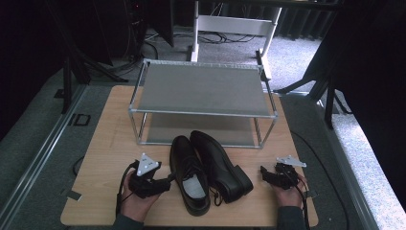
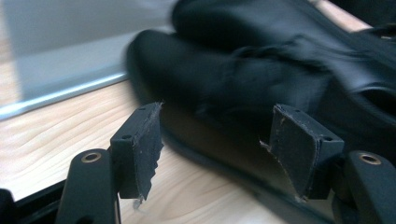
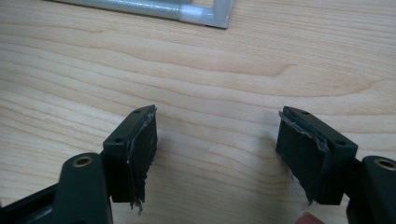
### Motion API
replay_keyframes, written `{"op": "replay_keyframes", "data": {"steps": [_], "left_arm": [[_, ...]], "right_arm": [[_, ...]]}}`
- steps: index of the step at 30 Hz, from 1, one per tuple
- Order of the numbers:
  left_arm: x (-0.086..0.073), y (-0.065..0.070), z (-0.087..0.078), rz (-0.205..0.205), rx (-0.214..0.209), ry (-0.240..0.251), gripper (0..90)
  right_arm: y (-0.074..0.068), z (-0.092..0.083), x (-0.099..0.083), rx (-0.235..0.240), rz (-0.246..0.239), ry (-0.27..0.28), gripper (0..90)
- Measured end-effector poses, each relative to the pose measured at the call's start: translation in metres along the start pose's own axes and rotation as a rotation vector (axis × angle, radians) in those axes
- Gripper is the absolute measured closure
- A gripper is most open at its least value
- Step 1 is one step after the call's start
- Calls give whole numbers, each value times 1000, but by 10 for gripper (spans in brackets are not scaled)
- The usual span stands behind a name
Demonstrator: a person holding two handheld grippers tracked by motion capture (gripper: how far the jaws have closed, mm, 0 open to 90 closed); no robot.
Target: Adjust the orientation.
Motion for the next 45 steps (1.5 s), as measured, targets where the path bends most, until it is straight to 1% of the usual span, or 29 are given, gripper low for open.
{"op": "replay_keyframes", "data": {"steps": [1,3,7,11,13,17,18,19,21,22,23,24,25,26,28,29,30,31,33,36,37,39,41,42,44,45], "left_arm": [[5,10,3,30,-17,-8,346],[8,16,7,50,-25,-15,345],[10,24,20,78,-25,-42,363],[5,29,30,89,-6,-95,407],[0,30,32,83,-12,-106,410],[-11,30,26,51,-57,-98,417],[-14,29,18,36,-85,-67,418],[-15,29,13,36,-92,-51,422],[-18,27,2,44,-97,-26,425],[-20,26,-2,51,-87,-19,433],[-23,24,-6,64,-61,-20,445],[-23,24,-6,64,-61,-20,445],[-31,19,-7,89,-35,-54,445],[-35,18,-5,89,-40,-69,452],[-42,17,3,85,-56,-104,462],[-47,18,9,95,-61,-126,464],[-47,18,9,95,-61,-126,465],[-57,20,23,118,-62,-174,465],[-65,24,34,122,-86,-212,476],[-68,25,36,108,-116,-207,504],[-68,25,36,114,-122,-208,499],[-68,27,36,118,-134,-214,531],[-68,28,35,133,-137,-219,559],[-68,28,35,133,-137,-219,567],[-68,32,37,128,-164,-218,579],[-68,33,37,129,-170,-217,581]], "right_arm": [[0,0,0,0,-1,0,282],[0,0,0,1,-1,0,283],[-2,-1,0,4,-6,-5,291],[-2,-1,0,5,-8,-7,292],[-2,-1,0,6,-9,-7,292],[-2,-1,0,6,-11,-8,292],[-2,-1,0,7,-11,-8,293],[-3,-1,0,8,-12,-8,299],[-4,-2,0,8,-18,-9,313],[-4,-2,-1,7,-24,-10,319],[-5,-2,0,7,-28,-11,324],[-5,-2,0,7,-28,-11,324],[-6,-3,0,5,-33,-17,334],[-8,-6,1,4,-52,-13,347],[-11,-8,2,-2,-70,-12,349],[-13,-9,4,-8,-84,-6,348],[-13,-9,4,-8,-84,-6,348],[-15,-11,6,-9,-94,-2,348],[-21,-18,11,-1,-111,23,349],[-26,-29,17,14,-121,53,350],[-29,-33,19,24,-124,66,357],[-33,-39,22,42,-135,89,359],[-35,-43,25,42,-144,97,359],[-35,-43,25,42,-144,97,359],[-39,-45,28,44,-156,106,359],[-40,-45,28,44,-159,109,359]]}}
Point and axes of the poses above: each handheld gripper's, and its own axes: z roughly forward along the jaws, x roughly out of its top, y roughly to its right, the point moved 8 cm from there along z, roughly forward along the jaws, and after that the axes turned 8 degrees about -y, right-handed, at the moved point
